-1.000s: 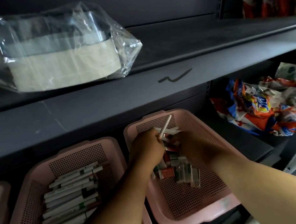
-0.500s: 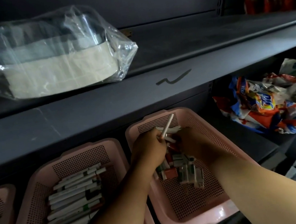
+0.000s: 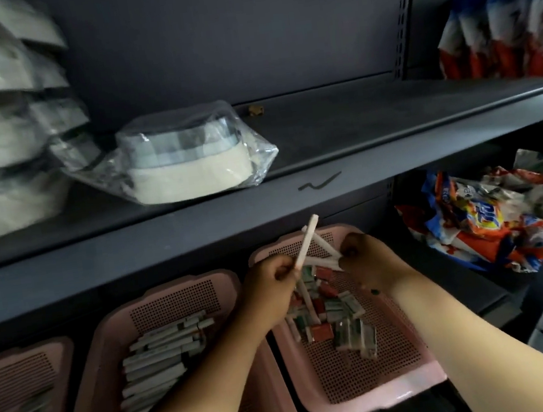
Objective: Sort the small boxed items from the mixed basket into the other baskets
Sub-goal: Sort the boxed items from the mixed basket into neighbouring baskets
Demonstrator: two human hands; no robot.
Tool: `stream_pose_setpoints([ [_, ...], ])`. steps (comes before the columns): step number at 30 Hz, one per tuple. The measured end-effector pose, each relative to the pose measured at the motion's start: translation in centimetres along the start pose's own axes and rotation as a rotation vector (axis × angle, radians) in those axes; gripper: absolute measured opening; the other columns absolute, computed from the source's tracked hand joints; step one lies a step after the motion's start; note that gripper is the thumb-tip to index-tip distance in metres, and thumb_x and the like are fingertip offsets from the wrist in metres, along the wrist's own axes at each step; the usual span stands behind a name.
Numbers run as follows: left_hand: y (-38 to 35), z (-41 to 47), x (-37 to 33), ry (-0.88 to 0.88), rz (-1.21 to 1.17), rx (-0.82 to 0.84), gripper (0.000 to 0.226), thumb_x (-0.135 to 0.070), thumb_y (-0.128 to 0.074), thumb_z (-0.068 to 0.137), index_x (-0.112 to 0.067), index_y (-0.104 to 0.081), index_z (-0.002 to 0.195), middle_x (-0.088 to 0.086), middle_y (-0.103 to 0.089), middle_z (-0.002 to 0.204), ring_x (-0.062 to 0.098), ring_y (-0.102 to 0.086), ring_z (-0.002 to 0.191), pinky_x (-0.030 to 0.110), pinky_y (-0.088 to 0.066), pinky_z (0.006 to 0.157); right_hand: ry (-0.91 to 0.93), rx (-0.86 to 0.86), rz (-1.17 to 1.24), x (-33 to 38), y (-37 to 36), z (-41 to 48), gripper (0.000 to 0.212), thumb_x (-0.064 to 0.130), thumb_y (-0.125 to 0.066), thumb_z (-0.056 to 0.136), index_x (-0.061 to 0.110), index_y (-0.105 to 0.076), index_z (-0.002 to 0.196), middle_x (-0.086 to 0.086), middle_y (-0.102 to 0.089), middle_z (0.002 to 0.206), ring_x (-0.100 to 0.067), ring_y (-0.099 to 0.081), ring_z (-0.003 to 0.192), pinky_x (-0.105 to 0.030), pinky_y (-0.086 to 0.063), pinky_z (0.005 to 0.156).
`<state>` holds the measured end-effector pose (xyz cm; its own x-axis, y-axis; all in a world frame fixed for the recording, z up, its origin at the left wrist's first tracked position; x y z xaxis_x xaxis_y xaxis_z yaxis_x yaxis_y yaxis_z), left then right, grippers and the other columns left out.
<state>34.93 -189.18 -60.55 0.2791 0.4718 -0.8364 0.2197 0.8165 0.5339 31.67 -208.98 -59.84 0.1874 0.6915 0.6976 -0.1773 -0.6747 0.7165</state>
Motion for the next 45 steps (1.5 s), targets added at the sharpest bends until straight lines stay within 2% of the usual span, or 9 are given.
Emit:
stream_pose_setpoints([
  [3,3.4,-2.3,0.4,-0.035,0.080,-0.053,0.007,-0.029,-0.067,0.100,-0.032,-0.074,0.101,-0.015,-0.072,0.092,0.000,-0.067,0.086,0.021,-0.047,0.070,0.078,0.035,-0.098,1.4,-1.6,-0.9,0.007,0.044,-0.063,0.089,0.037,-0.062,0.091,0.007,-0.070,0.094,-0.008,-0.066,0.080,-0.031,-0.058,0.076],
  [7,8.7,-5.5,2.7,0.005,0.184,-0.142,0.005,-0.031,-0.073,0.095,-0.029,-0.078,0.096,-0.016,-0.073,0.085,-0.002,-0.065,0.078,0.024,-0.047,0.068,0.119,0.017,-0.060,5.3,-4.0,-3.5,0.012,0.016,-0.057,0.094,0.018,-0.066,0.102,-0.007,-0.069,0.103,-0.027,-0.067,0.092,-0.035,-0.055,0.080],
  [14,16.6,-12.1,8.0,0.151,0.209,-0.207,0.014,-0.020,-0.078,0.091,-0.018,-0.072,0.078,-0.001,-0.072,0.072,0.013,-0.068,0.071,0.035,-0.054,0.069,0.217,0.053,-0.035,11.6,-9.3,-7.4,0.007,0.015,-0.060,0.086,0.019,-0.064,0.083,0.001,-0.062,0.081,-0.022,-0.058,0.079,-0.032,-0.038,0.062],
  [16,18.1,-13.8,8.6,0.178,0.214,-0.224,0.017,-0.016,-0.076,0.092,-0.019,-0.068,0.077,-0.002,-0.069,0.072,0.002,-0.064,0.066,0.026,-0.049,0.065,0.232,0.078,0.020,12.6,-10.5,-8.5,0.007,0.019,-0.061,0.084,0.024,-0.061,0.079,0.004,-0.061,0.076,-0.021,-0.060,0.076,-0.029,-0.038,0.057],
  [22,19.9,-16.7,10.4,0.223,0.099,-0.230,0.002,-0.029,-0.078,0.092,-0.030,-0.078,0.091,-0.013,-0.076,0.092,0.002,-0.069,0.089,0.026,-0.053,0.083,0.244,0.120,0.022,13.5,-13.3,-10.3,0.008,0.018,-0.058,0.089,0.023,-0.065,0.089,0.001,-0.067,0.091,-0.014,-0.062,0.078,-0.024,-0.046,0.056],
  [28,18.6,-17.5,10.2,0.288,-0.303,-0.186,0.014,-0.005,-0.064,0.100,-0.011,-0.076,0.100,0.005,-0.076,0.075,0.016,-0.065,0.063,0.028,-0.049,0.058,0.225,0.110,0.004,13.1,-13.4,-10.7,0.009,0.018,-0.058,0.089,0.021,-0.065,0.094,-0.003,-0.066,0.092,-0.019,-0.063,0.079,-0.034,-0.050,0.064],
  [32,17.6,-17.8,10.2,0.326,-0.404,-0.075,0.026,-0.010,-0.052,0.106,-0.015,-0.077,0.105,0.009,-0.080,0.092,0.016,-0.069,0.071,0.027,-0.050,0.065,0.232,0.108,-0.004,12.9,-13.3,-10.7,0.008,0.016,-0.059,0.089,0.021,-0.064,0.092,-0.001,-0.066,0.089,-0.018,-0.062,0.080,-0.035,-0.051,0.071],
  [38,17.4,-15.3,10.8,0.164,0.233,0.037,0.046,-0.005,-0.066,0.097,-0.049,-0.075,0.088,-0.013,-0.074,0.116,0.003,-0.066,0.102,0.017,-0.048,0.088,0.261,0.104,-0.014,13.2,-13.8,-11.1,0.008,0.018,-0.058,0.091,0.022,-0.065,0.093,0.002,-0.066,0.085,-0.013,-0.062,0.076,-0.034,-0.052,0.068],
  [45,16.9,-13.5,12.2,0.109,0.639,0.086,0.023,-0.020,-0.064,0.100,-0.040,-0.075,0.105,-0.012,-0.067,0.127,0.007,-0.062,0.113,0.021,-0.048,0.093,0.296,0.119,-0.036,13.5,-14.1,-11.4,0.011,0.019,-0.059,0.094,0.030,-0.063,0.091,0.013,-0.061,0.080,-0.002,-0.058,0.072,-0.017,-0.038,0.053],
])
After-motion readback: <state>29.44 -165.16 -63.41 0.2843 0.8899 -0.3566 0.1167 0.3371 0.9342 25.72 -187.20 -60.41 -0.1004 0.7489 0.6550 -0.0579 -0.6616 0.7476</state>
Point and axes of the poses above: each hand's wrist, its own z-axis towards the middle knuckle, its own y-axis out of the back of the hand, x = y × z, the point moved 8 cm from there along z, towards the middle knuckle
